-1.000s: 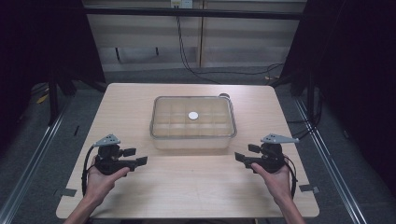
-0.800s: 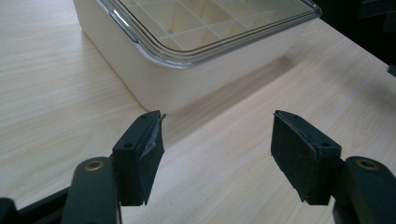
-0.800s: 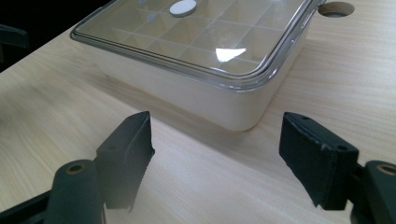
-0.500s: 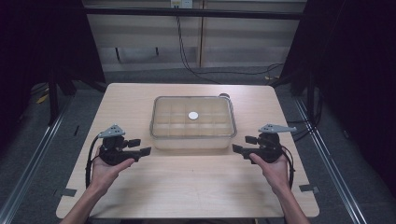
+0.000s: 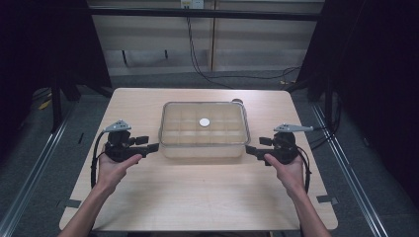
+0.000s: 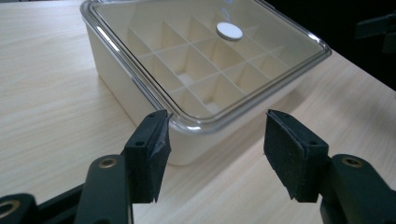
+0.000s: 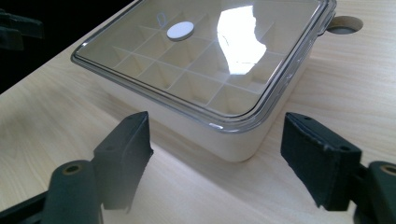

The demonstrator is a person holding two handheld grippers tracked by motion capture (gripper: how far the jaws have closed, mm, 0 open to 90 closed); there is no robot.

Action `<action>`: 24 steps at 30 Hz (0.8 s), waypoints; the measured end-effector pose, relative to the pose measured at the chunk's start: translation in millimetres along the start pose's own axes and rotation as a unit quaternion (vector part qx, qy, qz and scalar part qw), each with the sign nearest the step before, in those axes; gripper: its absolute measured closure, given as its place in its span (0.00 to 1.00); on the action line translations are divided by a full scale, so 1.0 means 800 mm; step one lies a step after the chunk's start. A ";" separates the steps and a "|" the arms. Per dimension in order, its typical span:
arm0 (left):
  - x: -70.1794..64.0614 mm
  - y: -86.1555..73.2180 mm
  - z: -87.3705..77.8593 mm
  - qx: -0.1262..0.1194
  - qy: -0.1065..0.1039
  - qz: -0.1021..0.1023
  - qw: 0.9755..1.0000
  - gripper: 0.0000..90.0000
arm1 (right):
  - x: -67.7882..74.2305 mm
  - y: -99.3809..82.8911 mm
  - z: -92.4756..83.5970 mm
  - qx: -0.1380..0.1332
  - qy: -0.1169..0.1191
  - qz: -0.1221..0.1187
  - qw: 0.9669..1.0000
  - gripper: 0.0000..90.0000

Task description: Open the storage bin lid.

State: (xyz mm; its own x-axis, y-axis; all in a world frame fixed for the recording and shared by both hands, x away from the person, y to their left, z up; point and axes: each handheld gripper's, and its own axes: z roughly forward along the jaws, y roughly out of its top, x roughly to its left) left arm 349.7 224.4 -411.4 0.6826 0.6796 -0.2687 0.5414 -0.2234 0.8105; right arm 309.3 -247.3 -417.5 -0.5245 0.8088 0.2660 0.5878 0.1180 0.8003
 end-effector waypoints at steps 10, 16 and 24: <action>0.005 0.021 0.015 0.003 0.008 0.012 1.000 0.47 | -0.012 0.028 0.010 0.017 0.005 -0.010 1.000 0.33; 0.012 0.037 0.020 -0.003 0.006 0.003 1.000 0.43 | -0.014 0.044 0.018 0.014 -0.006 -0.017 1.000 0.29; 0.031 0.040 0.037 0.011 0.016 -0.005 1.000 0.37 | -0.029 0.058 0.031 0.017 -0.012 0.001 1.000 0.27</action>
State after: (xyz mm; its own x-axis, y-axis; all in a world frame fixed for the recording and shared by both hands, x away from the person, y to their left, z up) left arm 398.8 213.2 -407.6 0.6606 0.7043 -0.2600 0.5599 -0.2314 0.7956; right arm 363.8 -246.5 -399.8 -0.5092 0.8224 0.2539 0.6089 0.1358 0.7815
